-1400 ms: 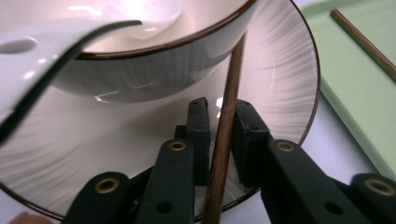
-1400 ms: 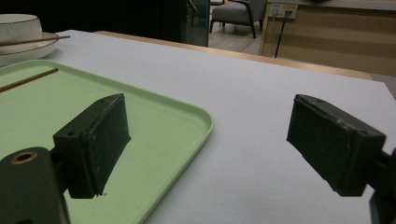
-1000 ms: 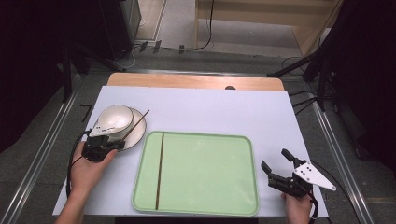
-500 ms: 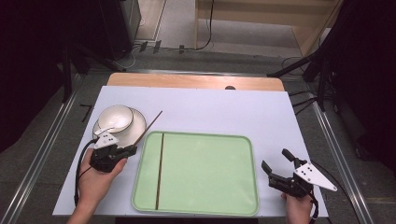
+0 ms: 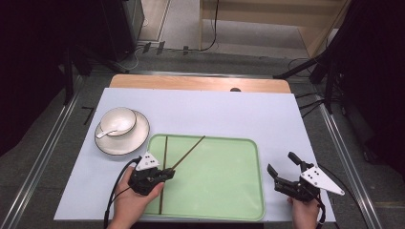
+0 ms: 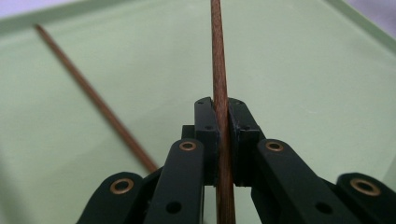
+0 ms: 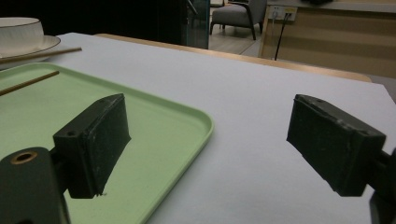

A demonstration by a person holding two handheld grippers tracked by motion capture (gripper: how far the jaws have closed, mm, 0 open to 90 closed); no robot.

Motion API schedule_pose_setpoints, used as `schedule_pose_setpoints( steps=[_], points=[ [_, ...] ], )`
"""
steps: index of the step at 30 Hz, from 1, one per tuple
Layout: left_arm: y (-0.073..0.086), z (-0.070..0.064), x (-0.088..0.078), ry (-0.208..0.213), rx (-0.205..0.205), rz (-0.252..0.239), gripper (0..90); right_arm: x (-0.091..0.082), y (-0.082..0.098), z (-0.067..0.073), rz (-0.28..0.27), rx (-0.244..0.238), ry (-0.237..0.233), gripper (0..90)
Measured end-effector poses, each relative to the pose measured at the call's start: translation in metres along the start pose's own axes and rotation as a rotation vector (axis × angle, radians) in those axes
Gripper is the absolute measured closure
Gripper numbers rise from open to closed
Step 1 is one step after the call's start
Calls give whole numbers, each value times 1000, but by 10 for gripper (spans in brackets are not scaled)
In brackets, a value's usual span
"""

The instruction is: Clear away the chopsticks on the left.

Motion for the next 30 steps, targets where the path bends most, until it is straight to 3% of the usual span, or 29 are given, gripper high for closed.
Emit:
schedule_pose_setpoints(
  steps=[3, 4, 7, 15, 24, 26, 30],
  points=[
    [3, -14, 7, 37, -31, 23, 848, 0, 0, 0, -1, 0, 0, 130],
    [5, -22, 11, 33, -25, 38, 848, 0, 0, 0, -1, 1, 0, 130],
    [7, -29, 15, 19, -22, 48, 848, 0, 0, -1, -2, 0, 1, 130],
    [14, -42, 32, -1, -31, 75, 847, 0, -1, -1, -5, -1, -2, 130],
    [15, -44, 33, -8, -33, 68, 838, 1, 0, -1, -3, 1, -4, 130],
    [15, -44, 32, 20, -42, 73, 777, 1, 0, 0, -2, 2, -4, 130],
    [12, -42, 32, 58, -62, 82, 757, 1, 0, -1, -4, 1, -3, 130]
  ],
)
Point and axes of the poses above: each handheld gripper's, and its own axes: x roughly forward along the jaws, y roughly out of its underside, z roughly to its left, the point moved 7 cm from there along x, roughly forward along the jaws, and after that the axes turned 7 degrees about -y, right-handed, at the moved point
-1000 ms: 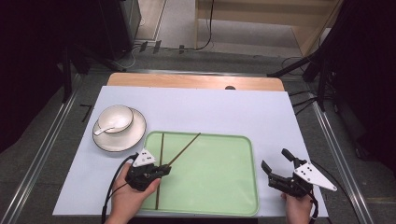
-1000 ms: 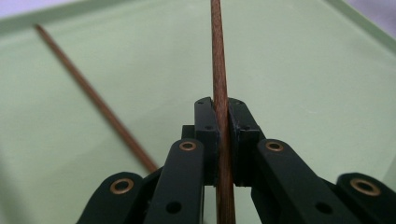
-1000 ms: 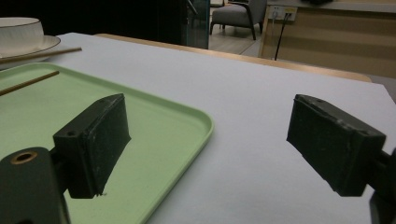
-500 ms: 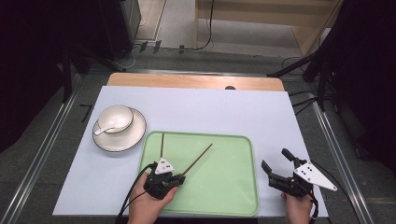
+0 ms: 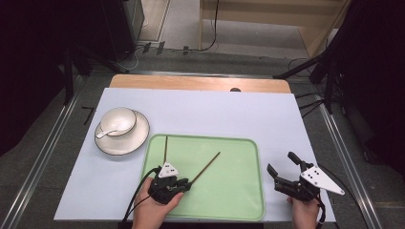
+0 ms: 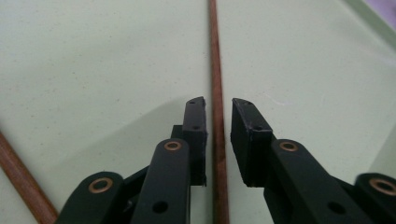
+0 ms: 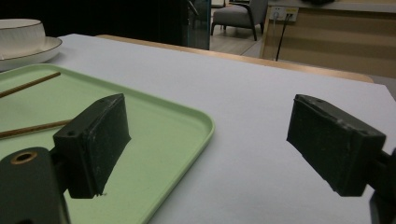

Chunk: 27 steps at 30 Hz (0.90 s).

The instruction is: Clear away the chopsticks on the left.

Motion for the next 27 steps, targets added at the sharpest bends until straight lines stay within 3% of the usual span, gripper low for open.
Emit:
schedule_pose_setpoints(
  steps=[3, 6, 15, 18, 24, 27],
  points=[
    [-9, 2, -1, -6, 14, -22, 783, -1, 0, -1, -2, 5, 4, 130],
    [-20, -1, 2, -11, 42, -31, 900, 0, 1, -1, -1, 7, 4, 130],
    [-57, -17, 34, -14, 110, -74, 900, 0, 1, -2, -1, 12, 4, 130],
    [-63, -23, 48, -17, 144, -56, 900, 0, 1, -2, -3, 12, 2, 130],
    [-68, -28, 70, -43, 148, -16, 900, -1, 1, -3, -8, 13, 3, 130],
    [-71, -25, 73, -57, 102, -20, 900, -1, 1, -3, -6, 14, 1, 130]
  ],
)
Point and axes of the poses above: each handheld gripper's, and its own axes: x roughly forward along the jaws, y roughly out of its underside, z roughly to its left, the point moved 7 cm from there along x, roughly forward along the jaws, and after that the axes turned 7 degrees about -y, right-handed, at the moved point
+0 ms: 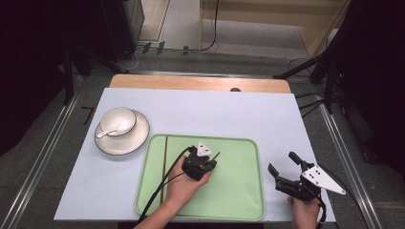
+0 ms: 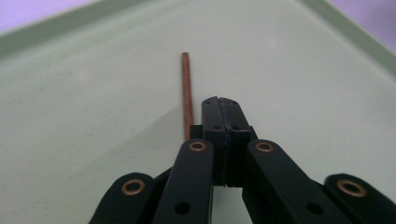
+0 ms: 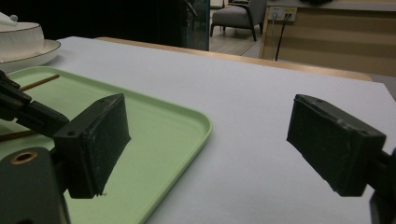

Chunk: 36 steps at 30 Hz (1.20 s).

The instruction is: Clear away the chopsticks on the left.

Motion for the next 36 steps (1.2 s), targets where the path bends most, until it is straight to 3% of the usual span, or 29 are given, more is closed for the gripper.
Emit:
schedule_pose_setpoints(
  steps=[4, 7, 8, 11, 17, 26, 36],
  points=[
    [-2, 13, -1, -43, -31, -6, 900, 0, 0, 1, 0, -6, -3, 130],
    [1, 33, -6, -75, -77, -8, 900, 0, 0, 1, 2, -1, -3, 130],
    [1, 33, -6, -75, -77, -8, 900, 0, 0, 1, 2, -1, -3, 130],
    [6, 54, -14, -95, -128, -14, 900, 1, 0, 0, 2, -5, -2, 130],
    [12, 75, -22, -117, -183, -18, 900, 1, 0, 2, 7, 1, -3, 130],
    [20, 96, -33, -148, -227, -21, 900, 1, 1, 1, 7, -1, -3, 130],
    [26, 111, -41, -183, -239, -22, 900, 2, 1, 1, 9, -3, -2, 130]
  ],
)
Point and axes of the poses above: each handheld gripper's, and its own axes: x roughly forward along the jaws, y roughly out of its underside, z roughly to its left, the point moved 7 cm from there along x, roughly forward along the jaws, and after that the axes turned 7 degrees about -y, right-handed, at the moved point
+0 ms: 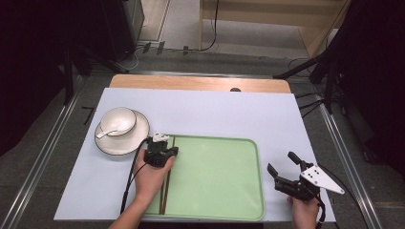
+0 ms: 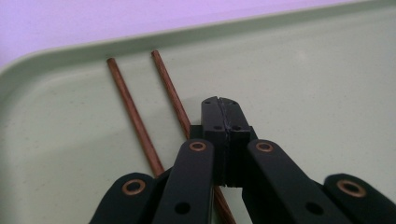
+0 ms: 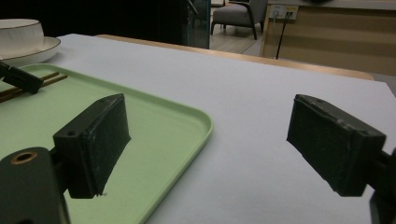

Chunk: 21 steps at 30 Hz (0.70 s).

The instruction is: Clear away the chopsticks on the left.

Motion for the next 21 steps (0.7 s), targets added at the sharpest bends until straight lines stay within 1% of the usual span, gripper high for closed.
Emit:
schedule_pose_setpoints(
  steps=[2, 3, 4, 6, 7, 8, 9, 10, 12, 15, 17, 21],
  points=[
    [1, 5, -2, -10, 0, -2, 900, 0, 0, 0, 1, -1, 0, 130],
    [1, 5, -2, -10, 0, -2, 900, 0, 0, 0, 1, -1, 0, 130],
    [0, 6, -4, -1, -12, -18, 900, 0, 0, 0, 2, 0, 0, 130],
    [-2, 8, -11, 13, -20, -52, 889, 0, 0, 0, 0, -3, 1, 130],
    [-2, 8, -15, 12, -17, -63, 873, 0, 0, 0, -1, -3, 3, 130],
    [0, 10, -22, 2, 7, -67, 900, 0, 0, 0, -1, 2, 1, 130],
    [0, 10, -22, 2, 7, -67, 900, 0, 0, 0, -1, 2, 1, 130],
    [3, 10, -25, -2, 21, -66, 900, 0, 0, 0, 0, 3, 1, 130],
    [11, 12, -31, -2, 33, -58, 900, 0, 0, 0, -2, 0, 2, 130],
    [25, 12, -36, 12, 51, -41, 900, 0, 0, 0, 1, 0, 2, 130],
    [31, 11, -38, 19, 62, -27, 900, 1, 0, 1, 1, -7, 1, 130],
    [35, 10, -41, 26, 78, -11, 900, 1, -1, 2, 2, -6, 1, 130]
  ],
)
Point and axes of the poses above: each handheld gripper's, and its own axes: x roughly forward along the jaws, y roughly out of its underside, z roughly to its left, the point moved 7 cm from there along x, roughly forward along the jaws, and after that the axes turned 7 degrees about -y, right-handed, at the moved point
